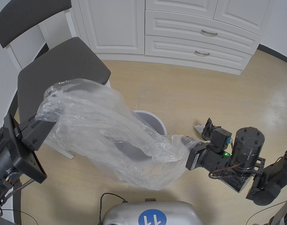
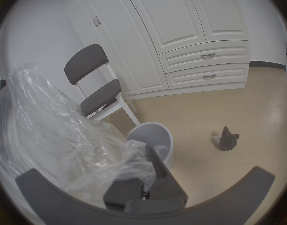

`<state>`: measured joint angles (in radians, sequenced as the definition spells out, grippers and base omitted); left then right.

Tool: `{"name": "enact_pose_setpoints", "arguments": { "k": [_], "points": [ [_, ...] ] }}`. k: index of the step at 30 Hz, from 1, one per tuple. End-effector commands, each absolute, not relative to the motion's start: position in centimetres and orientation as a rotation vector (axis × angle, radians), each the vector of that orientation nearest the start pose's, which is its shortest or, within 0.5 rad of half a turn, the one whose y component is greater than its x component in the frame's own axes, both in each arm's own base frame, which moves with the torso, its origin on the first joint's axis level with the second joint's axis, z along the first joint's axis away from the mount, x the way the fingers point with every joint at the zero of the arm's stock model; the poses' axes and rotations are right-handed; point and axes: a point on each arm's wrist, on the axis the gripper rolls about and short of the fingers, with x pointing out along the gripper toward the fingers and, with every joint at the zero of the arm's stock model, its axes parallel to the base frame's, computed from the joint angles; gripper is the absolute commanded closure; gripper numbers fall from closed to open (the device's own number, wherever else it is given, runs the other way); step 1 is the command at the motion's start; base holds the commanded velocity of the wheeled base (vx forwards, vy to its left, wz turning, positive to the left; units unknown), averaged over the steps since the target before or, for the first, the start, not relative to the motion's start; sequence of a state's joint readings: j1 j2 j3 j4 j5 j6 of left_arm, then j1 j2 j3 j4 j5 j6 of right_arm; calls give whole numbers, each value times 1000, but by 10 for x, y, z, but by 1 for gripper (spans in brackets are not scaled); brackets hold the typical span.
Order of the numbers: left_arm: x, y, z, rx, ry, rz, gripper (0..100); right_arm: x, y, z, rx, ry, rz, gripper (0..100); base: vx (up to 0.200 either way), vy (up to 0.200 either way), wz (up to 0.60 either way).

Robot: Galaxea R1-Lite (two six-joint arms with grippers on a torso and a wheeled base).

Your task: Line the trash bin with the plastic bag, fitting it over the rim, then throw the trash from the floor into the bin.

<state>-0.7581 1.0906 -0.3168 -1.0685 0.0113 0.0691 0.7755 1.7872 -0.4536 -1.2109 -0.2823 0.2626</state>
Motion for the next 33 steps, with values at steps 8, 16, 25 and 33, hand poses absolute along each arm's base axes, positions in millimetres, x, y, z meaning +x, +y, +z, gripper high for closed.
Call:
{"name": "enact_pose_setpoints", "arguments": {
  "k": [8, 16, 25, 33],
  "points": [
    [121, -115, 194, 20, -114, -746, 100, 170, 142, 214, 256, 56, 438, 100, 0, 0, 0],
    [131, -125, 182, 23, -44, -751, 100, 156, 129, 234, 264, 50, 437, 100, 0, 0, 0],
    [137, -130, 175, 35, -7, -750, 100, 130, 110, 259, 264, 50, 437, 100, 0, 0, 0],
    [140, -133, 171, 41, 13, -747, 100, 156, 148, 273, 175, 168, 475, 100, 0, 0, 0]
  ]
}}
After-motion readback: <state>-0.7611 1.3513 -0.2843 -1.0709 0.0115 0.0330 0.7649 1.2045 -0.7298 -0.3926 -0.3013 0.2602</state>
